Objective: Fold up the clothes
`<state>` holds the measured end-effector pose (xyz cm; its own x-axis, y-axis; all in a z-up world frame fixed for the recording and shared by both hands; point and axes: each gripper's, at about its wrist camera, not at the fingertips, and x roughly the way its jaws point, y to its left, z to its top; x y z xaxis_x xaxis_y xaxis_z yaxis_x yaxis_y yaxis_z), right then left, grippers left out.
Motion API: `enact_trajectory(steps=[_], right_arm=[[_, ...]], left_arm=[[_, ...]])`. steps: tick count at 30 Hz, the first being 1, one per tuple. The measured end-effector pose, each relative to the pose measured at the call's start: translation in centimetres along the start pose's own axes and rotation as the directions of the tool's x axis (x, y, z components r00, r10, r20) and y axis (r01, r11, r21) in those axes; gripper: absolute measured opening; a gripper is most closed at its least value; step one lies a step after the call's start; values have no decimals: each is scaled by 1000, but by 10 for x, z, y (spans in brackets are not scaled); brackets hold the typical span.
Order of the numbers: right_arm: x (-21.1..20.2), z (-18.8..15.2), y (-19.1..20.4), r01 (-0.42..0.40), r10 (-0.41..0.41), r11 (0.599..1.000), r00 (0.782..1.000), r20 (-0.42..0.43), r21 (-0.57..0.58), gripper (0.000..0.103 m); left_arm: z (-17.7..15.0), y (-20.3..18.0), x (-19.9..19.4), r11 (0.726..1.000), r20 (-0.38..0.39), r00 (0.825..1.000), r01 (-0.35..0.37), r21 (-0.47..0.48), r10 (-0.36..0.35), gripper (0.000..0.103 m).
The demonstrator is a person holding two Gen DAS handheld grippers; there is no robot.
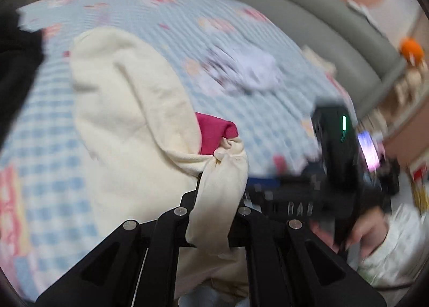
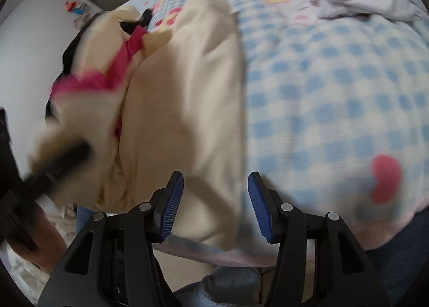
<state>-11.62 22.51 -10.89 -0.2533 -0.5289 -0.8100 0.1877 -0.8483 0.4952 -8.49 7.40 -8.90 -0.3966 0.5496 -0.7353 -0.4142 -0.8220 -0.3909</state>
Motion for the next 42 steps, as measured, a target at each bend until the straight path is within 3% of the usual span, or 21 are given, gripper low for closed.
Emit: enact_trajectory(steps=[2, 5, 9, 11, 12, 13, 16, 19, 22, 26, 30, 31, 34, 35, 38, 40, 42], right_arm=[[-9, 0, -8, -3, 2, 1000, 1000, 25, 28, 52], [-17, 2, -18, -12, 9, 997, 999, 47, 70, 52], [-20, 5, -19, -47, 43, 996, 998, 53, 79, 52], [-17, 7, -14, -82, 80, 995, 996, 35, 56, 52], [-15, 8, -12, -101, 100, 994, 995, 27, 43, 54], [-11, 9, -9, -127, 126, 992, 992, 18, 30, 55], [-4, 11, 8, -172, 171, 985, 985, -8, -27, 56], [-4, 8, 18, -182, 182, 981, 983, -13, -66, 59], [9, 4, 16, -48, 44, 995, 998, -47, -87, 59], [3, 4, -17, 41, -40, 999, 999, -37, 22, 56], [-22, 9, -20, 22, -23, 999, 999, 39, 25, 58], [-25, 9, -16, -26, 24, 999, 998, 49, 22, 58], [-23, 4, -1, -180, 180, 984, 984, 15, -1, 60], [-18, 0, 3, -215, 215, 977, 976, -12, -2, 60], [-4, -13, 12, -174, 170, 984, 983, -72, -48, 59], [4, -16, 14, -127, 121, 989, 989, -79, -71, 53], [10, -14, 16, -87, 80, 992, 994, -73, -96, 39]], left_arm=[[-3, -8, 17, 1000, -50, 998, 27, 14, -26, 7], [-16, -6, 40, 1000, -128, 992, 12, 8, -11, 10], [-29, 21, 49, 988, -164, 983, 57, -146, -81, 13], [-30, 18, 35, 987, -144, 984, 88, -138, -107, 34], [-31, 15, 31, 986, -139, 983, 104, -127, -122, 51], [-31, 12, 27, 986, -134, 982, 121, -115, -136, 56], [-36, 12, 15, 985, -122, 982, 132, -107, -145, 56], [-43, 26, 5, 977, -103, 981, 145, -159, -163, 56], [-42, 35, -9, 968, -57, 980, 176, -180, -189, 56], [-38, 49, -49, 950, 88, 965, 257, -176, -245, 60], [-36, 68, -51, 965, 94, 988, 140, -221, -122, 54], [-37, 73, -48, 965, 85, 991, 117, -236, -99, 45], [-42, 80, -39, 958, 65, 996, 83, -273, -67, 41], [-44, 79, -41, 958, 78, 994, 92, -271, -73, 41], [-49, 79, -51, 949, 133, 984, 154, -274, -121, 41], [-54, 83, -60, 931, 170, 970, 220, -290, -176, 41], [-58, 87, -63, 922, 181, 964, 242, -303, -194, 41]])
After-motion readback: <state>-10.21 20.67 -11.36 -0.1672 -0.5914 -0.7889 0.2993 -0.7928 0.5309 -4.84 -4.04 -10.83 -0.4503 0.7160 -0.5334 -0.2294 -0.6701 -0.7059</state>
